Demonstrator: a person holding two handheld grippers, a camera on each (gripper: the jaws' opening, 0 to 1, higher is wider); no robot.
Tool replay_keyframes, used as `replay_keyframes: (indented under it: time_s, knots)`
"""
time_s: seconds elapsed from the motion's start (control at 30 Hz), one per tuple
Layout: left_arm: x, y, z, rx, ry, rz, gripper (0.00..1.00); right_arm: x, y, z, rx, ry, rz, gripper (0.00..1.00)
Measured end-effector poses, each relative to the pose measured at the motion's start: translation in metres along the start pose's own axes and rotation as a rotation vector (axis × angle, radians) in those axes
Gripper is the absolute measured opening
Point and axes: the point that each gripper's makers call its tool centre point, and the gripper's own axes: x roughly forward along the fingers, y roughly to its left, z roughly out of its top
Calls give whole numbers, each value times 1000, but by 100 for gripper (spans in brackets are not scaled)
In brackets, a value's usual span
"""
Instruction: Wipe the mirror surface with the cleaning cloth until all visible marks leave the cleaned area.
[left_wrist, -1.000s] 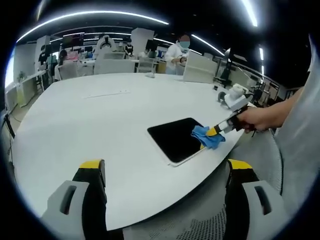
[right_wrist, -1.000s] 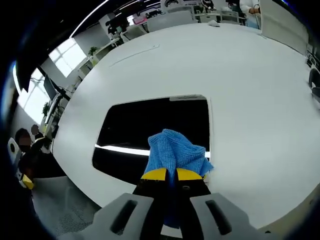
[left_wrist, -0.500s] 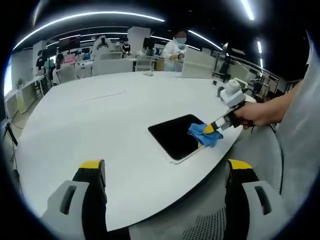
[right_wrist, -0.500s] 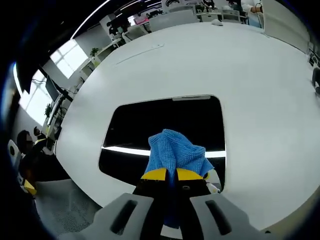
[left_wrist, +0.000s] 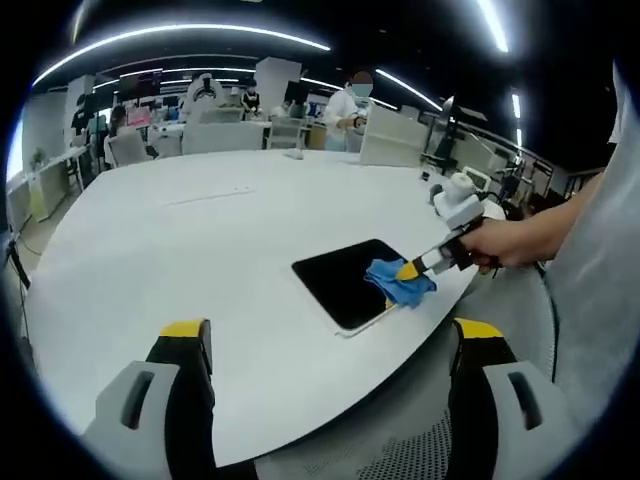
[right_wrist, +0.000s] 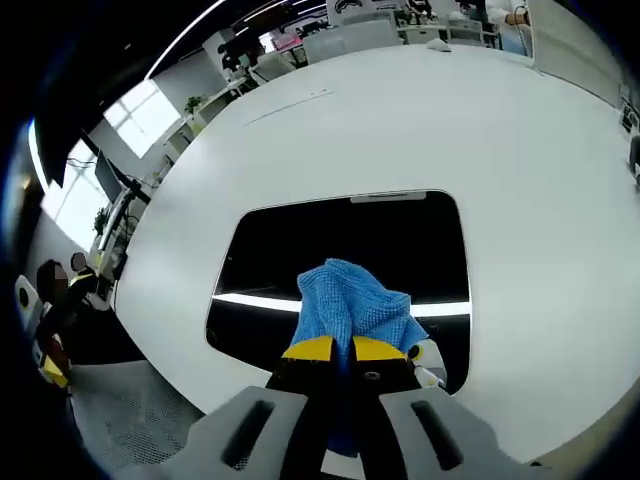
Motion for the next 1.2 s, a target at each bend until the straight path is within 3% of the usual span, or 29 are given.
replay_keyframes:
  time_s: [0.5, 1.2]
  knots:
    - [-1, -4, 5, -17, -20, 6, 99, 9, 26, 1, -32, 17, 38, 0]
    - [1, -4, -3, -18, -9, -12, 99, 26, 60, -1, -84, 41, 82, 0]
